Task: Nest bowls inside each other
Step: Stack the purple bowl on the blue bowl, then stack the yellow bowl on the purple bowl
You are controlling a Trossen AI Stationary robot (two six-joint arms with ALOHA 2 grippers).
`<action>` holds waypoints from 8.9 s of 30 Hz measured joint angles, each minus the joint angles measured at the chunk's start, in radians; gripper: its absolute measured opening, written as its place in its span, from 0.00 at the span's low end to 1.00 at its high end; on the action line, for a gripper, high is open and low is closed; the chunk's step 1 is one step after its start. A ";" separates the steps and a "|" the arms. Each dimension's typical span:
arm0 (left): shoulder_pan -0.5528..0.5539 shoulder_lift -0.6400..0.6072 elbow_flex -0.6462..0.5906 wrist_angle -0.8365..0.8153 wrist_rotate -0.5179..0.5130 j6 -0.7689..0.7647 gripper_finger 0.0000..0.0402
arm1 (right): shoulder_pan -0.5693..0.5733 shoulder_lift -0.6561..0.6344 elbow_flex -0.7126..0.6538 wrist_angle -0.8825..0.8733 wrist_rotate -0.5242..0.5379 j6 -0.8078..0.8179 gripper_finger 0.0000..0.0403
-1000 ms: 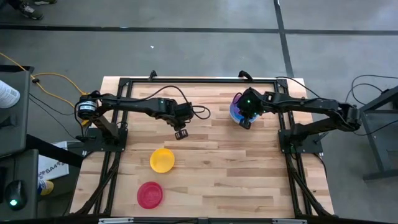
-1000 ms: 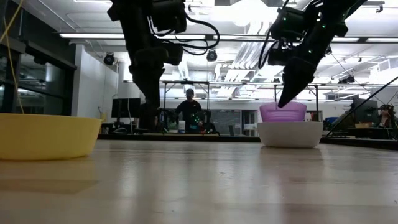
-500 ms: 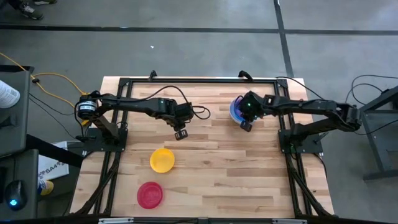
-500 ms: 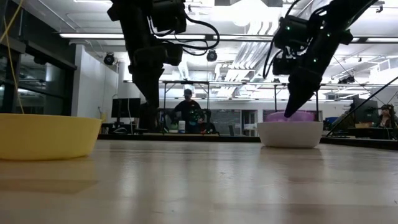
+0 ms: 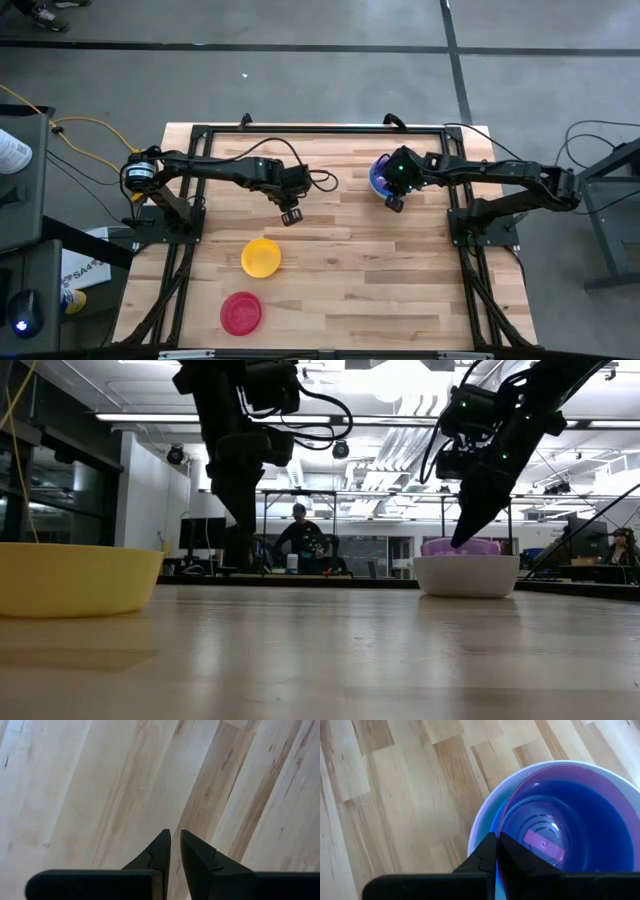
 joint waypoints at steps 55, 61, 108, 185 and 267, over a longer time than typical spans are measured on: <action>0.021 -0.073 0.002 -0.048 -0.078 0.024 0.11 | -0.003 -0.208 0.002 0.022 -0.387 0.180 0.29; 0.027 -0.176 0.002 -0.083 -0.064 0.004 0.11 | 0.094 -0.243 0.002 0.029 -0.414 0.214 0.28; -0.534 -0.242 -0.229 -0.252 -0.076 -1.065 0.11 | 0.615 -0.240 0.002 0.102 -0.072 0.304 0.28; -0.629 -0.233 -0.355 -0.149 -0.041 -1.069 0.33 | 0.632 -0.239 0.001 0.117 -0.122 0.358 0.28; -0.497 -0.233 -0.385 -0.041 0.046 -0.888 0.01 | 0.632 -0.239 0.001 0.143 -0.132 0.356 0.28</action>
